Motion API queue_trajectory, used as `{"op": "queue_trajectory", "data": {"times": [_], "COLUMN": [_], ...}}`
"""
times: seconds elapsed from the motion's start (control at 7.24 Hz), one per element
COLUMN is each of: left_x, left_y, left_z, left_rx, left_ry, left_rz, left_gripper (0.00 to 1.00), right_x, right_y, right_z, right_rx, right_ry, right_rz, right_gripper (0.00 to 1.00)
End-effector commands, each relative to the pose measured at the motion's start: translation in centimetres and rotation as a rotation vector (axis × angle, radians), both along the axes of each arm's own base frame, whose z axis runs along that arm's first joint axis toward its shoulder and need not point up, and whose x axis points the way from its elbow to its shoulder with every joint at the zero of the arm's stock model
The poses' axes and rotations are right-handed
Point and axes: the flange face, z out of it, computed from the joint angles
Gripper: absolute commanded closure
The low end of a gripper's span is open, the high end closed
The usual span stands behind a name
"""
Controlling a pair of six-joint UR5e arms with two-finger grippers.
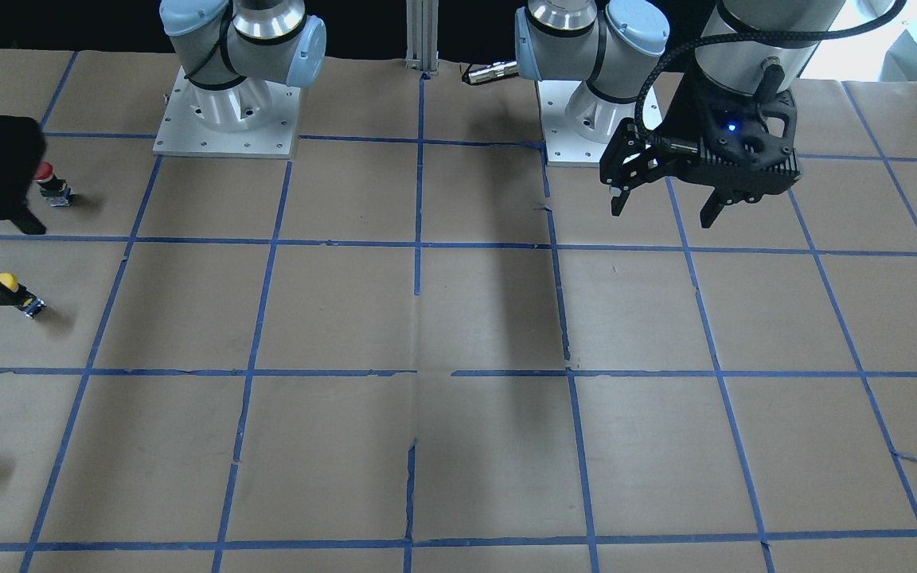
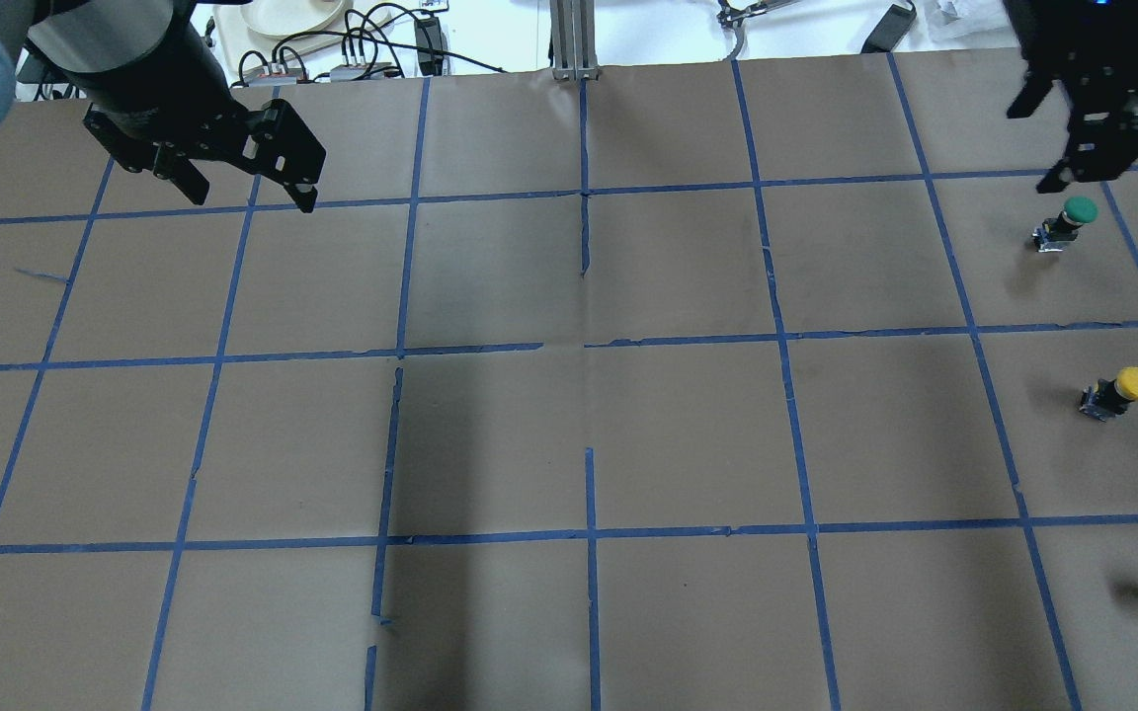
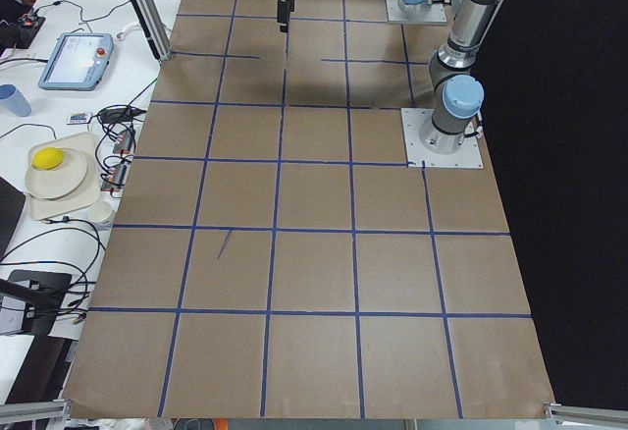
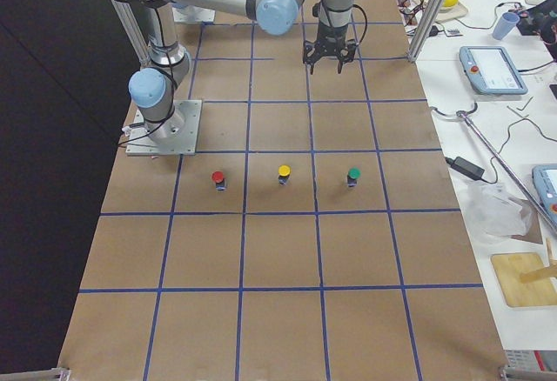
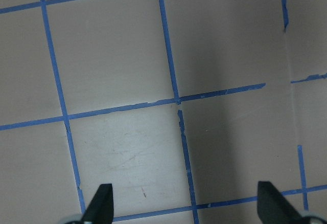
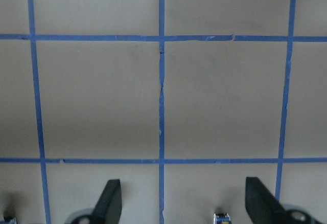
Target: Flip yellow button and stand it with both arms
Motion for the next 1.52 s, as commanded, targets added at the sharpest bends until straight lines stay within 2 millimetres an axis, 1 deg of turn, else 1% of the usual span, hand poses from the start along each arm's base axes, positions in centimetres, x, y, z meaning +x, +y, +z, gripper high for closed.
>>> {"op": "queue_trajectory", "data": {"times": [0.0,0.14,0.28,0.41,0.55,0.69,0.83,0.97,1.11,1.38], "left_x": [-0.4,-0.3,-0.3,-0.3,-0.2,-0.2,-0.2,-0.2,-0.2,-0.3], "left_y": [0.1,0.1,0.1,-0.1,0.0,-0.2,-0.3,-0.4,-0.3,-0.4], "left_z": [0.5,0.6,0.6,0.4,0.2,0.6,0.9,1.0,1.1,0.9], "left_rx": [-0.006,-0.007,-0.004,0.022,0.064,0.063,0.059,0.057,0.063,0.068], "left_ry": [0.04,0.039,0.039,0.039,0.038,0.04,0.041,0.043,0.043,0.045], "left_rz": [0.012,0.012,0.013,0.014,0.016,0.016,0.016,0.016,0.016,0.018], "left_gripper": [0.0,0.0,0.0,0.0,0.0,0.0,0.0,0.0,0.0,0.0], "right_x": [7.9,9.7,10.1,10.5,11.4,12.3,13.2,13.4,13.5,13.5], "right_y": [0.7,1.2,1.4,1.8,2.5,2.8,3.0,3.2,3.1,3.2], "right_z": [0.5,0.7,0.7,1.1,1.4,1.5,1.4,1.4,1.5,1.7], "right_rx": [-0.013,-0.017,-0.016,-0.021,-0.029,-0.033,-0.034,-0.036,-0.039,-0.045], "right_ry": [-0.014,-0.014,-0.017,-0.022,-0.017,-0.021,-0.026,-0.025,-0.031,-0.043], "right_rz": [-0.237,-0.41,-0.506,-0.627,-0.777,-0.896,-1.023,-1.083,-1.138,-1.354], "right_gripper": [0.12,0.12,0.11,0.11,0.1,0.1,0.05,0.0,0.0,0.0]}}
